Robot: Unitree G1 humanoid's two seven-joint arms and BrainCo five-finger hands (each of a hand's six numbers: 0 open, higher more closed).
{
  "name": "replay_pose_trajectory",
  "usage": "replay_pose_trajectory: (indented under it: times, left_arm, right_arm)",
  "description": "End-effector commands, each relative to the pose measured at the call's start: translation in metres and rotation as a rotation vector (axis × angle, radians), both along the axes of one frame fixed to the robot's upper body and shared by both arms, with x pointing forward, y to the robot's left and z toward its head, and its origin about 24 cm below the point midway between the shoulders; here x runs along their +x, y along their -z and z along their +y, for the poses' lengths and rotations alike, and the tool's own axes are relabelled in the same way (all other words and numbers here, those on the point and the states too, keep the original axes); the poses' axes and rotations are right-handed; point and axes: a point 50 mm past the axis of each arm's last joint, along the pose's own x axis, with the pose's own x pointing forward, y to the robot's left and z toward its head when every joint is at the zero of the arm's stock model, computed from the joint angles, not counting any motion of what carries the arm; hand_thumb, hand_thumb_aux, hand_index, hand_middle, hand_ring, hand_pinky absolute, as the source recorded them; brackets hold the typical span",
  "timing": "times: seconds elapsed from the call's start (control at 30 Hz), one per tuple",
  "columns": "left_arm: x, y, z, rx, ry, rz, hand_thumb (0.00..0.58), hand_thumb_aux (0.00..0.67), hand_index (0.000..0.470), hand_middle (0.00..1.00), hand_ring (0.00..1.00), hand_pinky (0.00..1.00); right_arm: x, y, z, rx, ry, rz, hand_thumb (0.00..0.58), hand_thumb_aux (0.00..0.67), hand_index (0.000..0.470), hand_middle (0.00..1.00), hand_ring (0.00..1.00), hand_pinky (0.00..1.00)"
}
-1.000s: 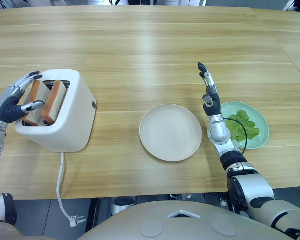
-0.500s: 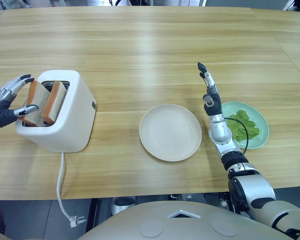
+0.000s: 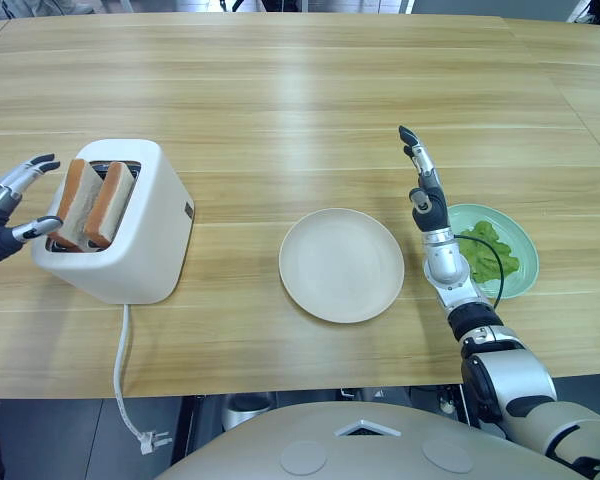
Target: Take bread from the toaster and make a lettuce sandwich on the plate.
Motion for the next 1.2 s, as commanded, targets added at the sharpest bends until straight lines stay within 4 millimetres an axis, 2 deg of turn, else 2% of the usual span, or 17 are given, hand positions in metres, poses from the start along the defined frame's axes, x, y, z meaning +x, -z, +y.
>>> replay_pose_trajectory:
  times: [0.03, 0.27, 0.6, 0.93, 1.0, 1.03, 1.07, 1.1, 1.17, 1.2]
  left_arm:
    - [-0.001, 0.018, -0.015, -0.019, 0.080, 0.074, 0.000, 0.000, 0.000, 0.00, 0.00, 0.00]
    - [-0.003, 0.033, -0.019, -0.043, 0.058, 0.094, 0.000, 0.000, 0.000, 0.00, 0.00, 0.00]
    - [-0.002, 0.038, -0.008, -0.027, -0.034, 0.104, 0.000, 0.000, 0.000, 0.00, 0.00, 0.00]
    - [-0.001, 0.044, -0.001, -0.010, -0.075, 0.141, 0.000, 0.000, 0.000, 0.00, 0.00, 0.00]
    - [0.001, 0.043, 0.001, 0.032, -0.085, 0.142, 0.136, 0.084, 0.058, 0.00, 0.00, 0.00]
    - [0.001, 0.042, 0.001, 0.039, -0.088, 0.136, 0.172, 0.108, 0.074, 0.00, 0.00, 0.00]
    - [0.002, 0.041, 0.001, 0.047, -0.088, 0.130, 0.241, 0.158, 0.108, 0.00, 0.00, 0.00]
    - [0.002, 0.040, 0.001, 0.054, -0.084, 0.125, 0.281, 0.189, 0.130, 0.00, 0.00, 0.00]
    - [0.002, 0.038, 0.001, 0.060, -0.079, 0.109, 0.432, 0.331, 0.227, 0.00, 0.00, 0.00]
    - [0.003, 0.037, 0.001, 0.064, -0.077, 0.103, 0.432, 0.331, 0.227, 0.00, 0.00, 0.00]
  right_arm:
    - [0.002, -0.005, -0.003, -0.022, 0.002, -0.012, 0.000, 0.000, 0.000, 0.00, 0.00, 0.00]
    - [0.001, -0.007, -0.001, -0.021, -0.009, -0.019, 0.000, 0.000, 0.000, 0.00, 0.00, 0.00]
    - [-0.001, -0.005, -0.006, -0.025, 0.001, -0.009, 0.000, 0.000, 0.000, 0.00, 0.00, 0.00]
    - [-0.001, -0.004, -0.003, -0.017, -0.006, -0.004, 0.000, 0.000, 0.000, 0.00, 0.00, 0.00]
    - [-0.002, -0.003, -0.005, -0.014, -0.002, -0.001, 0.000, 0.000, 0.000, 0.00, 0.00, 0.00]
    - [-0.002, -0.003, -0.005, -0.013, 0.000, 0.000, 0.000, 0.000, 0.000, 0.00, 0.00, 0.00]
    - [-0.003, -0.003, -0.005, -0.012, 0.000, 0.001, 0.000, 0.000, 0.000, 0.00, 0.00, 0.00]
    - [-0.003, -0.003, -0.005, -0.011, 0.000, 0.001, 0.000, 0.000, 0.000, 0.00, 0.00, 0.00]
    - [-0.003, -0.003, -0.005, -0.009, -0.001, 0.002, 0.000, 0.000, 0.000, 0.00, 0.00, 0.00]
    - [-0.003, -0.003, -0.005, -0.008, -0.002, 0.002, 0.000, 0.000, 0.000, 0.00, 0.00, 0.00]
